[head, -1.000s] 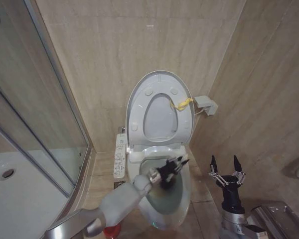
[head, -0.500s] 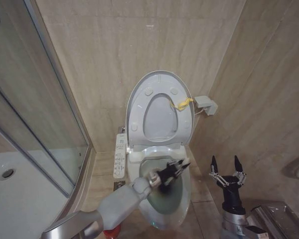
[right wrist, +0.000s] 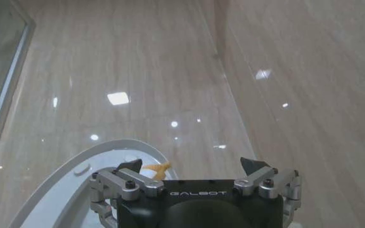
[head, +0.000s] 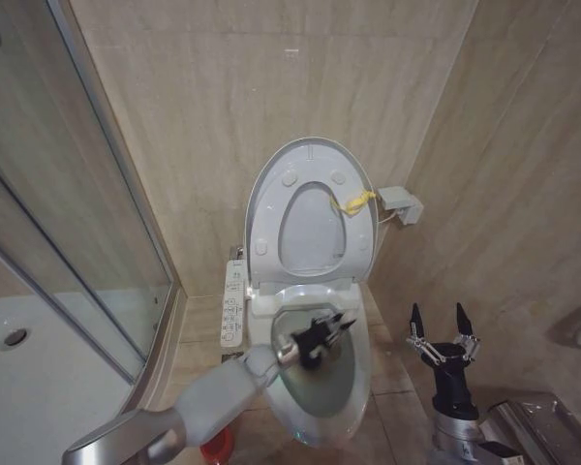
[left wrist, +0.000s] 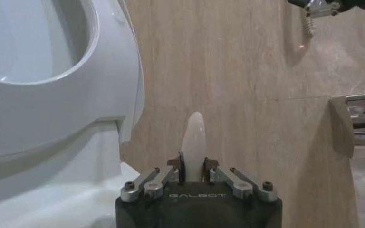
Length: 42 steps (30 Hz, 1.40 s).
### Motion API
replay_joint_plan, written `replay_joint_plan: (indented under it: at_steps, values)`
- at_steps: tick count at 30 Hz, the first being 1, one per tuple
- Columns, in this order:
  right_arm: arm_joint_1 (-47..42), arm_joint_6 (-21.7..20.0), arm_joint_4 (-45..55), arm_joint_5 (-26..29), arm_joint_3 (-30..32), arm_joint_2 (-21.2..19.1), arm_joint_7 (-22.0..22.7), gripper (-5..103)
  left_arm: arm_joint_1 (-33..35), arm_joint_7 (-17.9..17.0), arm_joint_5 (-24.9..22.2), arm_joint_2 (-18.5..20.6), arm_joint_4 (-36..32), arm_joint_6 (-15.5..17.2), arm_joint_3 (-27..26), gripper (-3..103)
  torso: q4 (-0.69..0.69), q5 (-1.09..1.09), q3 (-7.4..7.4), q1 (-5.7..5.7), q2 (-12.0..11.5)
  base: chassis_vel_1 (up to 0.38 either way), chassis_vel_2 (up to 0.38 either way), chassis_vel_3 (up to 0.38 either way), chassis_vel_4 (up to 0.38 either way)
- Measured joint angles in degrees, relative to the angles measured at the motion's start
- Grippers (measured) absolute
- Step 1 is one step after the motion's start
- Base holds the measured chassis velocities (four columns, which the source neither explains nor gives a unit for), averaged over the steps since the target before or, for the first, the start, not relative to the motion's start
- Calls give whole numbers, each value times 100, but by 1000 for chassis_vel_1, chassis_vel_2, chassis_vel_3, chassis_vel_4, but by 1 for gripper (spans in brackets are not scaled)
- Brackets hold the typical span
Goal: Open the toilet lid, clean the toilet bowl with a toilet brush, close the toilet lid, and flush.
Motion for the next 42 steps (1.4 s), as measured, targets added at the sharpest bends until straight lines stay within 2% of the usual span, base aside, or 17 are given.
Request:
replay_joint_plan:
  at_steps: [4, 7, 13, 17, 19, 21, 24, 27, 32, 38, 42]
  values:
    - [-6, 0, 21, -8, -5, 3, -2, 100, -36, -54, -1, -192, -149, 10, -130, 21, -3, 3, 1, 0, -1, 0, 0, 0, 0]
    - [-15, -6, 45, -27, -4, 12, -2, 100, -150, -105, -2, -500, -267, -52, -366, 21, -11, 0, 0, 0, 0, 0, 0, 0, 0]
    - [-59, -14, 112, -35, 5, 29, -3, 100, -116, -72, 70, -434, 84, -65, -275, 21, -2, 2, 0, 0, 0, 0, 0, 0, 0]
    - [-67, -14, 112, -38, 19, 32, -7, 100, -62, -86, 44, -376, 89, -34, -131, 21, 1, 3, 1, 0, -1, 0, 0, 0, 0]
    - [-60, -14, 113, -39, 26, 39, -7, 100, -74, -100, 32, -437, 23, -29, -160, 21, 0, 3, 1, 0, -1, 0, 0, 0, 0]
    - [-44, -19, 113, -40, 41, 54, -7, 100, -156, -129, 23, -673, -141, -38, -341, 21, -9, -2, 0, 0, 0, 0, 0, 0, 0]
    - [-39, -21, 111, -40, 59, 60, -6, 100, -189, -120, 61, -782, -123, -52, -459, 21, -10, 0, 0, 0, 0, 0, 0, 0, 0]
    - [-37, -21, 99, -39, 68, 63, -6, 100, -127, -63, 120, -688, 140, -66, -403, 21, -6, 1, 0, 0, 0, 0, 0, 0, 0]
    - [-28, -20, 88, -41, 34, 74, -9, 100, 12, -72, 104, -484, 200, -41, -167, 21, 1, 2, 0, 0, 0, 0, 0, 0, 0]
    - [-3, -23, 70, -50, 18, 77, -10, 100, -5, -129, 89, -691, -189, -53, -436, 21, -11, -1, -1, 0, 0, 0, 0, 0, 0]
    - [-27, -24, 97, -50, 20, 71, -9, 100, 39, -75, 120, -575, 36, -69, -258, 21, -6, 0, 0, 0, 0, 0, 0, 0, 0]
